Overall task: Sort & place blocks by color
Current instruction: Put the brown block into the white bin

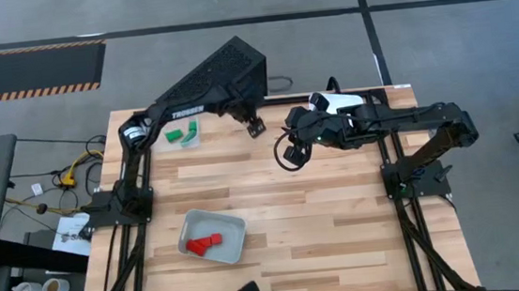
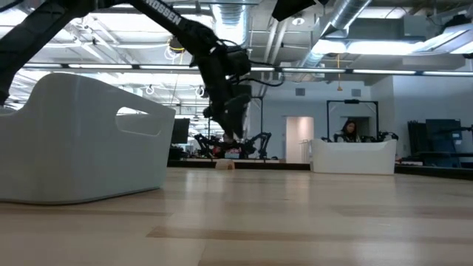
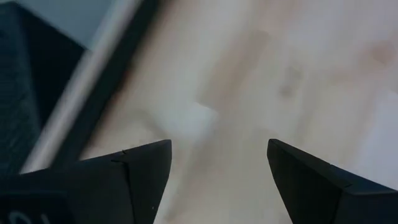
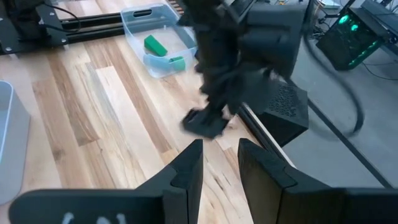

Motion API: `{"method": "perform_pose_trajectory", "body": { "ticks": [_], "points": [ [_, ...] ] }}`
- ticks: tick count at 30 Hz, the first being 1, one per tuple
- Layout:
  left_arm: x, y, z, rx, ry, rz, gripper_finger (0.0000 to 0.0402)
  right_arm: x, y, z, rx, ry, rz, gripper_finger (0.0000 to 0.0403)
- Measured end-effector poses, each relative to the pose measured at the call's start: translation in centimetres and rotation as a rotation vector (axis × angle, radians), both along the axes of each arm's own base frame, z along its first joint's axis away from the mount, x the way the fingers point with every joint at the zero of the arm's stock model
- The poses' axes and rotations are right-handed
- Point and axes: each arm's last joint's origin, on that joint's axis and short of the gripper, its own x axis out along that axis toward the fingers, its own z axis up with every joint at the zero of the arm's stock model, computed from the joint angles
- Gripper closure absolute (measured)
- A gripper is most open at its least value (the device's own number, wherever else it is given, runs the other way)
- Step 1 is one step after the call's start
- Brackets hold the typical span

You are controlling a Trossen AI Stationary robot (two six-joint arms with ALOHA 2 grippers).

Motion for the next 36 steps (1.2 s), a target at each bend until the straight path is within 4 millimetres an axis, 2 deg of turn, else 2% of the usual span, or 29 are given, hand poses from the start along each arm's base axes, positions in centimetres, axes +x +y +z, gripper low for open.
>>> {"method": "perform_pose_trajectory", "body": {
  "ticks": [4, 8, 14, 19, 26, 30, 35, 36],
  "points": [
    [-1.4, 2.9, -0.2, -0.007, -0.036, 0.133, 0.015, 0.0, 0.0, 0.0, -0.001, 0.001, 0.0, 0.028],
    [-2.2, 5.0, -1.9, -0.055, -0.033, 0.237, 0.015, 0.2, 0.0, -0.2, -0.003, 0.005, -0.001, 0.028],
    [-2.0, 5.3, -4.6, -0.11, 0.019, 0.246, 0.015, 0.2, -0.2, -0.1, -0.002, -0.009, -0.009, 0.028],
    [-1.7, 5.6, -5.3, -0.123, 0.001, 0.24, 0.015, 0.3, 0.1, 0.0, -0.001, -0.014, 0.0, 0.028],
    [-1.9, 5.9, -6.9, -0.103, 0.078, 0.247, 0.0155, 0.3, 0.0, 0.0, 0.006, -0.018, -0.005, 0.028],
    [-1.9, 5.9, -7.2, -0.113, 0.081, 0.22, 0.0196, 0.3, 0.1, 0.0, 0.011, -0.022, -0.007, 0.028],
    [-1.8, 5.8, -7.1, -0.072, 0.109, 0.185, 0.0304, 0.3, 0.0, 0.0, 0.011, -0.022, -0.008, 0.028],
    [-1.8, 5.7, -7.1, -0.081, 0.103, 0.169, 0.0308, 0.3, 0.1, 0.0, 0.012, -0.023, -0.009, 0.028]
  ]
}}
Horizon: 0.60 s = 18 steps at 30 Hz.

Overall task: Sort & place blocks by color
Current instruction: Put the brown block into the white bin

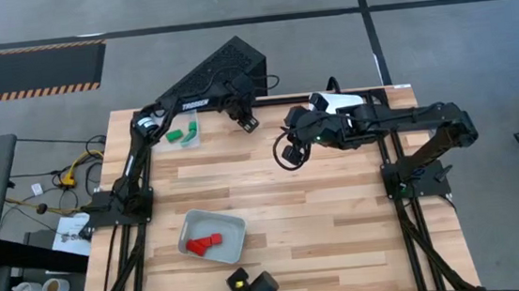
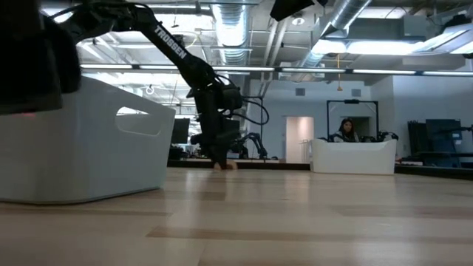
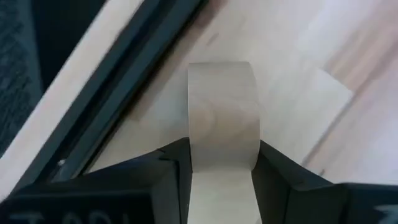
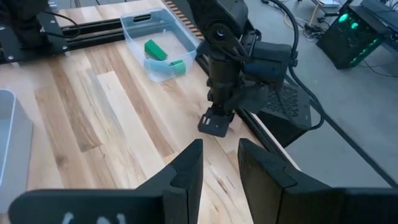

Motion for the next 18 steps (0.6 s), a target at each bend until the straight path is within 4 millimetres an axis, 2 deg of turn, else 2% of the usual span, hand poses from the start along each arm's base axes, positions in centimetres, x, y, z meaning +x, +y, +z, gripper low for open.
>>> {"method": "perform_pose_trajectory", "body": {
  "ticks": [4, 7, 10, 13, 18],
  "points": [
    [0.1, -0.6, -0.1, -0.058, -0.008, -0.105, 0.0305, 0.0, 0.0, -0.2, 0.017, -0.01, -0.014, 0.028],
    [0.1, -1.6, 0.1, -0.064, 0.004, -0.153, 0.0305, 0.0, -0.1, -1.0, 0.028, 0.009, -0.034, 0.028],
    [-0.5, -2.8, 0.6, -0.098, -0.046, -0.195, 0.0305, 0.0, -0.3, -3.0, 0.055, 0.043, -0.067, 0.028],
    [-1.3, -3.9, 2.3, -0.136, -0.183, -0.237, 0.0305, 0.0, -0.1, -5.5, 0.091, 0.083, -0.083, 0.0282],
    [-4.4, -6.5, 3.1, -0.157, -0.32, -0.242, 0.0305, 0.4, 0.4, -9.5, 0.115, 0.082, -0.064, 0.0282]
  ]
}}
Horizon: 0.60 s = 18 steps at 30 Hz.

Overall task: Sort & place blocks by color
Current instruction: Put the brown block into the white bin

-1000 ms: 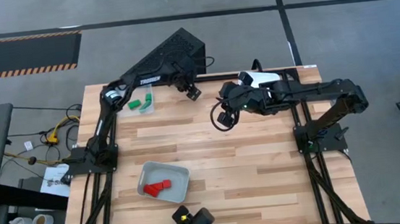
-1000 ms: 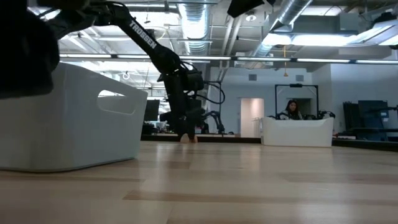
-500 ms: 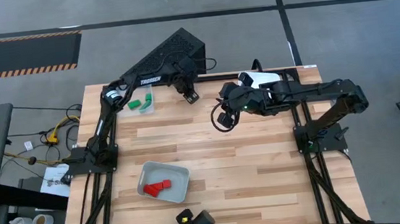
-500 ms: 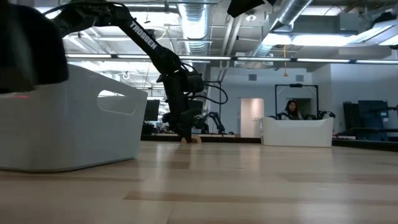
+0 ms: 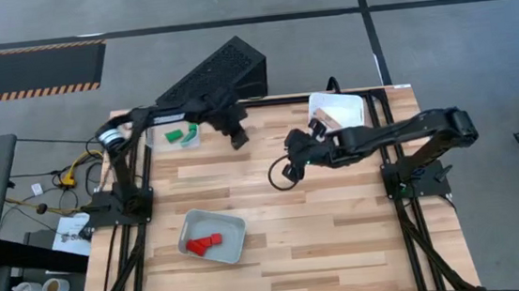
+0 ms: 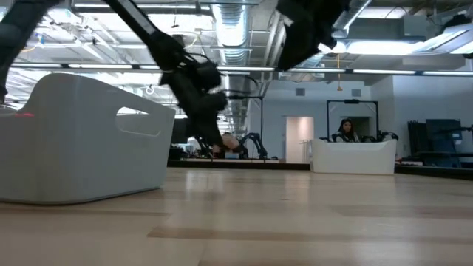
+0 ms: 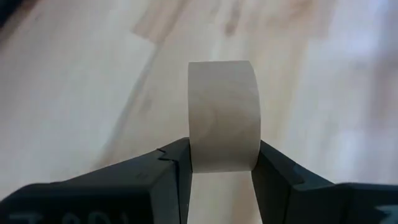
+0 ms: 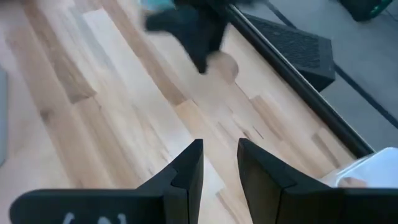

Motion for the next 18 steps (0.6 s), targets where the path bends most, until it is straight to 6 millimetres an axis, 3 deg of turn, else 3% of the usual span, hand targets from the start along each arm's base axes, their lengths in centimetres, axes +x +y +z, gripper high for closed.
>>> {"method": "perform_pose_trajectory", "body": {
  "ticks": [4, 10, 18],
  "points": [
    [-2.7, -2.9, 1.4, -0.012, -0.203, -0.041, 0.0305, 0.2, 0.0, -1.8, -0.012, -0.037, -0.016, 0.0282],
    [-5.5, -7.6, 3.5, 0.017, -0.511, -0.072, 0.0305, 1.4, -0.1, -2.0, -0.16, -0.195, 0.03, 0.0282],
    [-6.9, -11.9, 5.5, 0.023, -0.626, -0.144, 0.0305, 2.3, -0.2, -1.8, -0.332, -0.357, 0.117, 0.0282]
  ]
}}
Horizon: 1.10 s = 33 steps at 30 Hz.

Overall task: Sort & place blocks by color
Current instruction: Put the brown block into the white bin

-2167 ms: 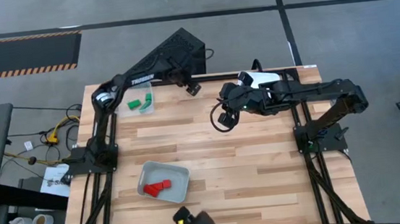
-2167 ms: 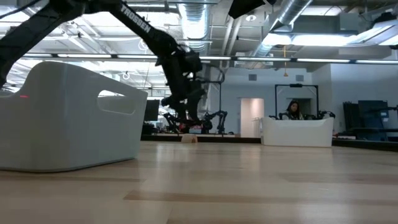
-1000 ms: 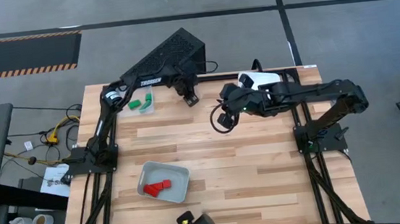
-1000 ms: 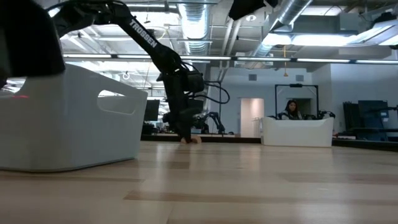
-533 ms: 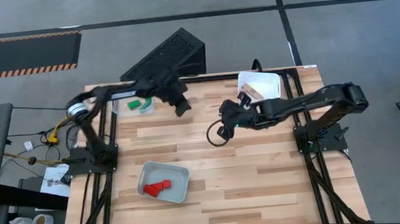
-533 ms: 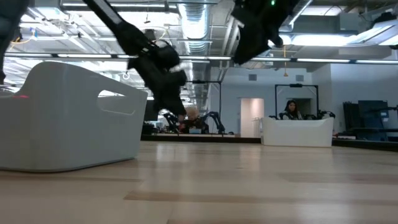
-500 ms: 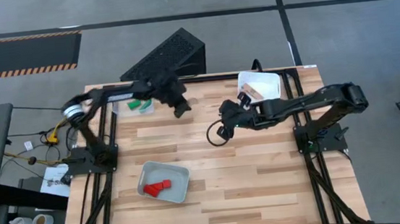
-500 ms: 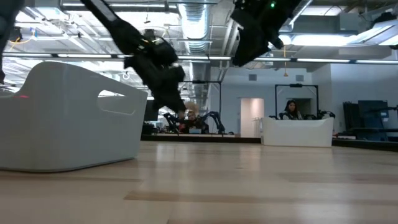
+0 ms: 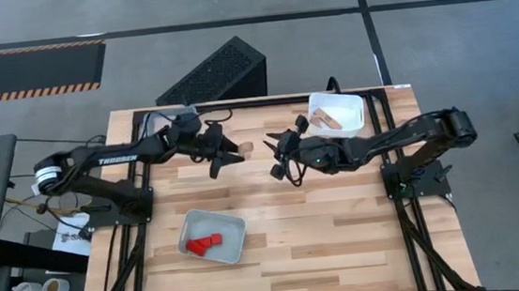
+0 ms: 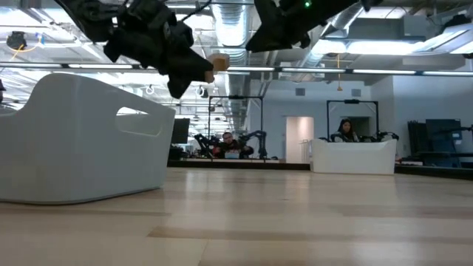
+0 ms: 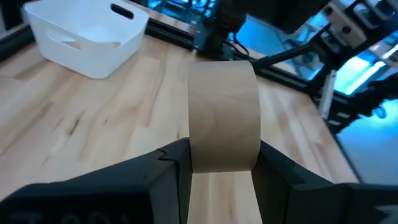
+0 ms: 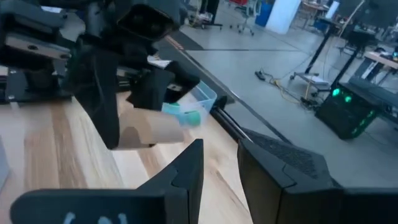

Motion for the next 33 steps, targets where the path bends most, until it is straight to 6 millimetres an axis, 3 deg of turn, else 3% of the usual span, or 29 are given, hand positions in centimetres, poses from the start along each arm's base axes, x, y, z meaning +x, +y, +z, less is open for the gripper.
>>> {"method": "perform_pose_trajectory", "body": {
  "ticks": [5, 10, 16, 22, 28, 33],
  "points": [
    [0.2, -1.2, 0.4, 0.075, -0.003, 0.041, 0.0305, 0.3, -0.8, -0.5, -0.007, -0.002, -0.02, 0.0282],
    [0.4, -1.4, 0.8, 0.093, -0.047, 0.027, 0.0305, 1.4, -1.0, -2.3, -0.025, 0.054, 0.032, 0.0282],
    [0.5, -1.4, 0.9, 0.084, -0.057, 0.034, 0.0305, 3.4, -0.9, -6.2, -0.177, 0.227, 0.09, 0.0282],
    [0.4, -1.4, 0.6, 0.069, -0.024, 0.054, 0.0305, 5.4, -1.1, -8.4, -0.282, 0.302, 0.042, 0.0282],
    [0.1, -1.2, -0.1, 0.075, 0.07, 0.133, 0.0305, 5.8, -1.2, -8.1, -0.401, 0.379, -0.164, 0.0275],
    [0.0, -1.1, -0.4, 0.091, 0.106, 0.188, 0.0305, 5.7, -0.3, -7.0, -0.433, 0.359, -0.115, 0.026]
  ]
}}
